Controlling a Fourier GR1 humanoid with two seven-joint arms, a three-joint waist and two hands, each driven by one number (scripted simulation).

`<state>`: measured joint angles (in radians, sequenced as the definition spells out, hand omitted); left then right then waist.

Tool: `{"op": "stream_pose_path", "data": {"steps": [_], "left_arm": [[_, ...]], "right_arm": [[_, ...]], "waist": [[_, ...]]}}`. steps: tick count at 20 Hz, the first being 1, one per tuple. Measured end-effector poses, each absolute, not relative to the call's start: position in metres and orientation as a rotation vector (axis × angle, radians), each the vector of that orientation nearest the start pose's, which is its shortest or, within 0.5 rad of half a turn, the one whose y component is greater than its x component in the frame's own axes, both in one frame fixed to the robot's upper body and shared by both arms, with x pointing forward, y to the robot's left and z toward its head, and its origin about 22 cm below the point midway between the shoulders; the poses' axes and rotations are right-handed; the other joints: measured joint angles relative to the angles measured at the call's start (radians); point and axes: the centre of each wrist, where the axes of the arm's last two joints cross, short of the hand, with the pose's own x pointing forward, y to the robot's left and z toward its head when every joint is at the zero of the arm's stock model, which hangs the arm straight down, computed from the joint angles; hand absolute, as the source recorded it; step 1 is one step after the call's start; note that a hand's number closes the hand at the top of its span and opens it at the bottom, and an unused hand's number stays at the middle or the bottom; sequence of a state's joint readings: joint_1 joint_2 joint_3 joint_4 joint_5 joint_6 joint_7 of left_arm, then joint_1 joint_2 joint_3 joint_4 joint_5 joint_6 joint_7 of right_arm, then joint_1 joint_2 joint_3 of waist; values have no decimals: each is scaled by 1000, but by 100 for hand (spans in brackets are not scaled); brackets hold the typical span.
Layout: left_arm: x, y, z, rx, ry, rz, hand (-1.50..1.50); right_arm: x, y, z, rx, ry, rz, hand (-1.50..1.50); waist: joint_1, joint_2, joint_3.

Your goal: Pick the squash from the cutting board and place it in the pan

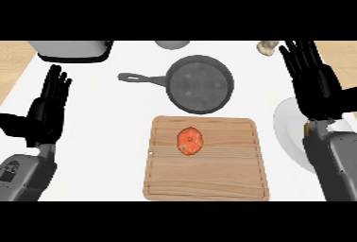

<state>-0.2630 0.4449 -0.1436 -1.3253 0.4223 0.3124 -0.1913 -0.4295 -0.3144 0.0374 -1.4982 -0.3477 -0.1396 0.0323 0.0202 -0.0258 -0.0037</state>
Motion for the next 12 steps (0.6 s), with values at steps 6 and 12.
{"op": "stream_pose_path", "data": {"steps": [6, 12], "left_arm": [[289, 330, 26, 391, -1500, -26, 0], [269, 353, 2, 474, -1318, -44, 0]], "right_arm": [[325, -174, 111, 151, -1898, 90, -150], [317, -197, 73, -263, -1883, -124, 150]], "waist": [[3, 21, 4], [-47, 26, 0]]}}
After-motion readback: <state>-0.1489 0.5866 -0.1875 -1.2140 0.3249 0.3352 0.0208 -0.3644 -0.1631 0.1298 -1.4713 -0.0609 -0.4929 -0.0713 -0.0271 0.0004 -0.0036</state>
